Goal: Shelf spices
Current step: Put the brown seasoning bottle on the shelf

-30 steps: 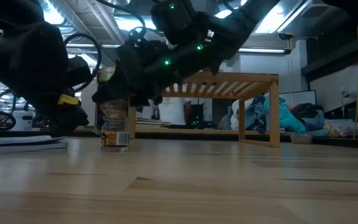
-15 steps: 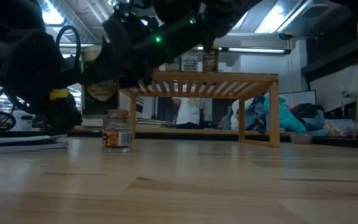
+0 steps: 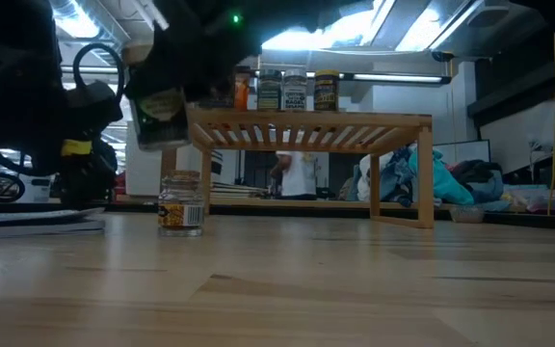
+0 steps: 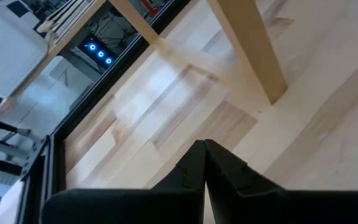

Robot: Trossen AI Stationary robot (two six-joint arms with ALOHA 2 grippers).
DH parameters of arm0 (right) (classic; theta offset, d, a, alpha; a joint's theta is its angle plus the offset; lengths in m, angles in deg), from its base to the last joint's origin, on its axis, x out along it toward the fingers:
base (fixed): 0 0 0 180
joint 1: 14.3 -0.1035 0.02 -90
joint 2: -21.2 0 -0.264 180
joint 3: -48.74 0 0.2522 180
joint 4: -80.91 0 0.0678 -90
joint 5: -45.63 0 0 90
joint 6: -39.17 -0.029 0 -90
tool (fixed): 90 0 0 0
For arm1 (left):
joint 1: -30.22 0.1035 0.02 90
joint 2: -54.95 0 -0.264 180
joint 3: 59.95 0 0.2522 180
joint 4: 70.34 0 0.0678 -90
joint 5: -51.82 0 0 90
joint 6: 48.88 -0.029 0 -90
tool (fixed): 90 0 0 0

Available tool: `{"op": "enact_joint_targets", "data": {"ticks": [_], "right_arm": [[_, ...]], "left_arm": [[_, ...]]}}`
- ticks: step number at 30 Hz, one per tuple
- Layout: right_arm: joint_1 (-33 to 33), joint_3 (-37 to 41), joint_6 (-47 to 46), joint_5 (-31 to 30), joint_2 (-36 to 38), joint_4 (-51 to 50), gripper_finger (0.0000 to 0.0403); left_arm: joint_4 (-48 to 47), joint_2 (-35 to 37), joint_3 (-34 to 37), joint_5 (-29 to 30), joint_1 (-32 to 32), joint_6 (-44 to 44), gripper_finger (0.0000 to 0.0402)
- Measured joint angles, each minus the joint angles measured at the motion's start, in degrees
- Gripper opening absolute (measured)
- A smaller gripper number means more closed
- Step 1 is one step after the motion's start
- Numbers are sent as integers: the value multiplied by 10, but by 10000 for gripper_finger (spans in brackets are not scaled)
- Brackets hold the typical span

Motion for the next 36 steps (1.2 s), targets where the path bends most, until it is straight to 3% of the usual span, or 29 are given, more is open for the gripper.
{"op": "enact_joint_targets", "data": {"ticks": [11,17,25,36], "right_arm": [[5,-124,20,-16,0,-191,283],[6,-168,28,-36,0,-245,283],[5,-236,42,-64,0,-345,283],[5,-300,42,-71,0,-453,283]], "left_arm": [[-4,0,0,-1,-4,26,0],[-4,0,0,-6,-4,-3,0],[-4,0,0,-65,-4,-63,0],[-2,0,0,-66,-4,-78,0]]}}
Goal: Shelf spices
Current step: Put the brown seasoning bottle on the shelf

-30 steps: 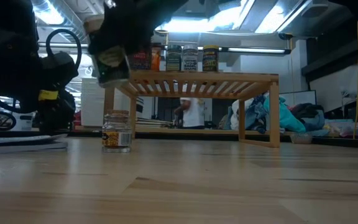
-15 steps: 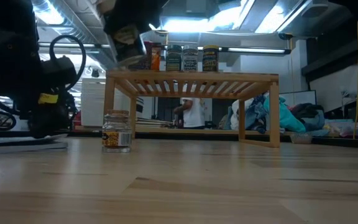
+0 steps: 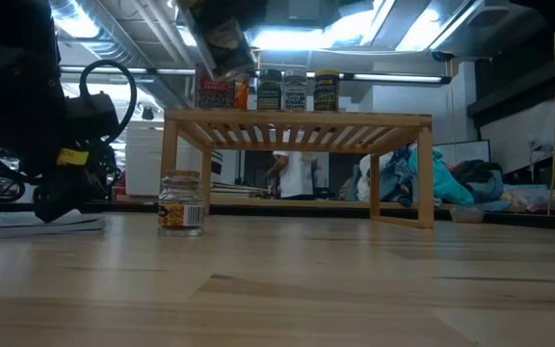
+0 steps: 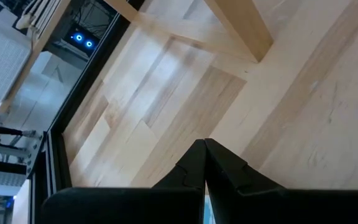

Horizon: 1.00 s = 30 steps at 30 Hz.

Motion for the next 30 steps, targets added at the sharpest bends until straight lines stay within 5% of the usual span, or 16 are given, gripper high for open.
{"op": "enact_joint_targets", "data": {"ticks": [30], "right_arm": [[25,-8,-35,8,43,-76,283]], "left_arm": [[31,0,0,-2,0,0,0]]}}
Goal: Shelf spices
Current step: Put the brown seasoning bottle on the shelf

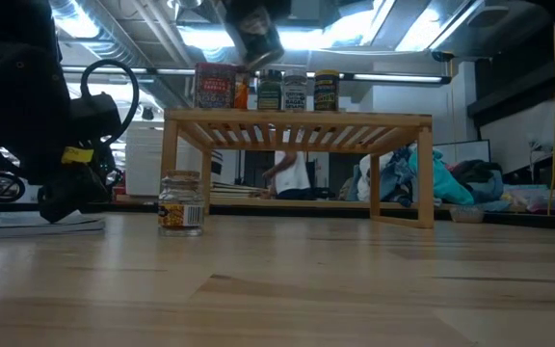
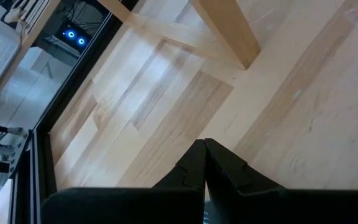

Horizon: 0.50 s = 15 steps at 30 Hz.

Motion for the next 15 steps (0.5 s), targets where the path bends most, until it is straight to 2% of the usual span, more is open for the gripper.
{"op": "enact_joint_targets", "data": {"ticks": [15], "right_arm": [[1,2,-22,-80,62,-67,283]], "left_arm": [[12,0,0,0,0,0,0]]}}
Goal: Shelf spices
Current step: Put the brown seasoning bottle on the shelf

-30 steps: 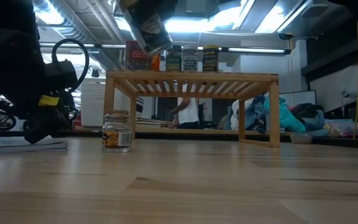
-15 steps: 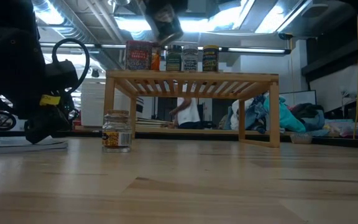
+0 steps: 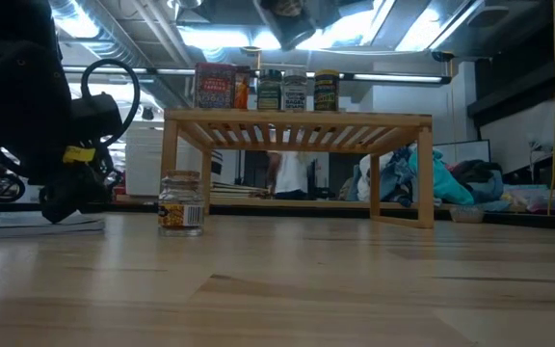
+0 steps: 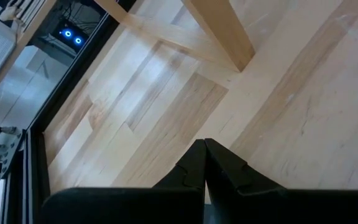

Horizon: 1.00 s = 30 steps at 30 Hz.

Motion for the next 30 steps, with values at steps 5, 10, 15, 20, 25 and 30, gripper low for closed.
{"op": "enact_joint_targets", "data": {"ticks": [5,10,15,20,25,30], "right_arm": [[0,0,-20,-29,21,-40,283],[0,0,-47,-51,49,-81,284],[0,0,-67,-75,72,-114,283],[0,0,-81,-90,79,-140,283],[0,0,-95,-98,80,-160,283],[0,48,-112,-101,86,-153,283]], "left_arm": [[0,0,0,0,0,0,0],[0,0,0,0,0,0,0],[0,0,0,0,0,0,0],[0,0,0,0,0,0,0],[0,0,0,0,0,0,0],[0,0,0,0,0,0,0]]}}
